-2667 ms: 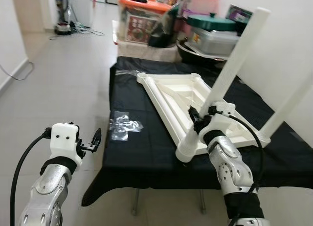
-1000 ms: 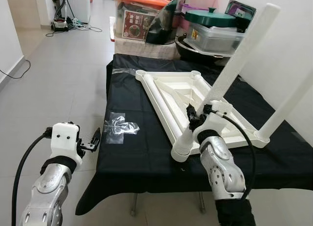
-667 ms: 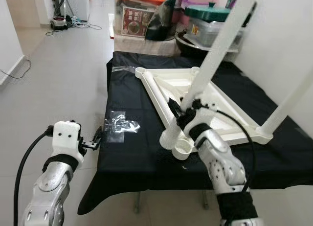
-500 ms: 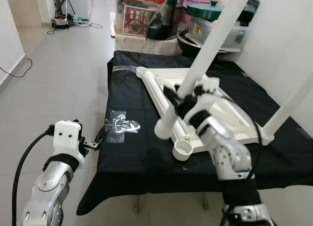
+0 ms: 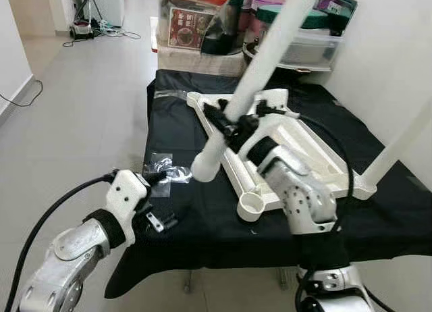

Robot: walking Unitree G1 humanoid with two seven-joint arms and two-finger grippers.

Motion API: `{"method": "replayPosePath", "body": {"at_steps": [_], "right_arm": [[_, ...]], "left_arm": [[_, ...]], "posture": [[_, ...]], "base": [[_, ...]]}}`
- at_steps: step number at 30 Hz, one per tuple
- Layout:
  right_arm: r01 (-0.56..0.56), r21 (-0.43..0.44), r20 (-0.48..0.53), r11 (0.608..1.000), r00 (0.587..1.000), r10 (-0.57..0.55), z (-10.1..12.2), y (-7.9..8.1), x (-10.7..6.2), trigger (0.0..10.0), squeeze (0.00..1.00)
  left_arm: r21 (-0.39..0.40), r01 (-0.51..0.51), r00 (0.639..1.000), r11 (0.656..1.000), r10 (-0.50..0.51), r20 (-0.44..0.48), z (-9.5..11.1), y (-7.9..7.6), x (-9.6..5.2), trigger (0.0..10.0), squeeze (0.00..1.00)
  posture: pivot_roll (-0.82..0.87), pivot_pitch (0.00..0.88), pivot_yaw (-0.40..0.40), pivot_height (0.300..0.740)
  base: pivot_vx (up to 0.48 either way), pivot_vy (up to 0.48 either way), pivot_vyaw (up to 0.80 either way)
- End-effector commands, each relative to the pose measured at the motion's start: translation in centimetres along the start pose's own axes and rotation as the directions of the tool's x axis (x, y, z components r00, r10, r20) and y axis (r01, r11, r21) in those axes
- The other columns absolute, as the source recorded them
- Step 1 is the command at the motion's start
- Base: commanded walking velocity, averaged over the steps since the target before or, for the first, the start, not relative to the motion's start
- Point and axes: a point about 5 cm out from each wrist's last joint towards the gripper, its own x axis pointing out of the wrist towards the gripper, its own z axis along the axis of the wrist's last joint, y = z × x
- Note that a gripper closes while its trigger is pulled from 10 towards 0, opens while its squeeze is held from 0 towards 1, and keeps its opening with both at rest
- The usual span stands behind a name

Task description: Building children table

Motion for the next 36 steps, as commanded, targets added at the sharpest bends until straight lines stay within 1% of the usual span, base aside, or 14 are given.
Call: {"method": "replayPosePath", "body": {"at_steps": [1,3,4,5,7,11,18,24,26,29,32,36], "right_arm": [[-0.054,-0.007,0.018,0.999,0.998,0.054,0.7,0.8,0.1,10.0,0.00],[-0.102,-0.006,0.013,0.995,0.995,0.102,0.7,1.5,0.0,10.0,0.00],[-0.102,-0.006,0.013,0.995,0.995,0.102,0.7,1.5,0.0,10.0,0.00],[-0.148,-0.008,0.007,0.989,0.989,0.148,0.7,2.0,-0.2,10.0,0.00],[-0.182,-0.009,0.000,0.983,0.983,0.182,0.7,2.5,-0.4,10.0,0.00],[-0.197,-0.015,-0.013,0.980,0.980,0.196,0.2,2.7,-0.6,10.0,0.00],[-0.193,-0.011,-0.024,0.981,0.981,0.193,-0.2,2.8,-0.7,10.0,0.00],[-0.232,0.002,-0.017,0.973,0.973,0.232,-0.1,3.7,-0.7,10.0,0.00],[-0.243,0.005,-0.014,0.970,0.970,0.243,0.0,4.0,-0.7,10.0,0.00],[-0.243,0.005,-0.014,0.970,0.970,0.243,0.0,4.0,-0.7,10.0,0.00],[-0.279,0.005,-0.009,0.960,0.960,0.279,0.0,5.0,-0.7,10.0,0.00],[-0.295,0.003,-0.009,0.955,0.955,0.295,0.0,5.4,-0.8,10.0,0.00]], "left_arm": [[-0.002,0.028,0.999,1.000,-0.028,-0.027,-0.4,0.0,0.3,10.0,0.00],[0.013,0.009,0.999,1.000,-0.008,-0.037,-0.6,0.4,0.4,10.0,0.00],[0.013,0.009,0.999,1.000,-0.008,-0.037,-0.6,0.4,0.4,10.0,0.00],[0.022,-0.007,0.999,1.000,0.008,-0.044,-0.7,0.9,0.4,10.0,0.00],[0.036,-0.023,0.999,0.999,0.025,-0.046,-0.7,1.2,0.4,10.0,0.00],[0.041,-0.044,0.998,0.998,0.045,-0.032,-0.3,1.6,0.7,10.0,0.00],[0.030,-0.059,0.998,0.998,0.059,-0.014,-0.1,1.5,0.9,10.0,0.00],[0.004,-0.026,0.999,1.000,0.026,-0.031,-0.9,1.1,1.4,10.0,0.00],[0.002,-0.011,0.999,1.000,0.011,-0.044,-1.2,0.9,1.6,10.0,0.00],[0.002,-0.011,0.999,1.000,0.011,-0.044,-1.2,0.9,1.6,10.0,0.00],[0.005,0.018,0.998,1.000,-0.017,-0.054,-1.6,0.7,2.2,10.0,0.00],[0.009,0.025,0.998,1.000,-0.025,-0.050,-1.6,0.6,2.6,10.0,0.00]], "posture": [[0.10,0.000,-0.153,0.740],[0.10,0.000,-0.151,0.740],[0.10,0.000,-0.151,0.740],[0.10,0.000,-0.149,0.740],[0.10,0.000,-0.148,0.740],[0.10,0.000,-0.148,0.740],[0.10,0.000,-0.148,0.740],[0.09,0.000,-0.142,0.740],[0.09,0.000,-0.139,0.740],[0.09,0.000,-0.139,0.740],[0.09,0.000,-0.131,0.740],[0.09,0.000,-0.131,0.740]], "base": [[0.000,0.000,0.00],[0.000,0.000,0.00],[0.000,0.000,0.00],[0.000,0.000,0.00],[0.000,0.000,0.00],[0.000,0.000,0.00],[0.000,0.000,0.00],[0.000,0.000,0.00],[0.000,0.000,0.00],[0.000,0.000,0.00],[0.000,0.000,0.00],[0.000,0.000,0.00]]}}
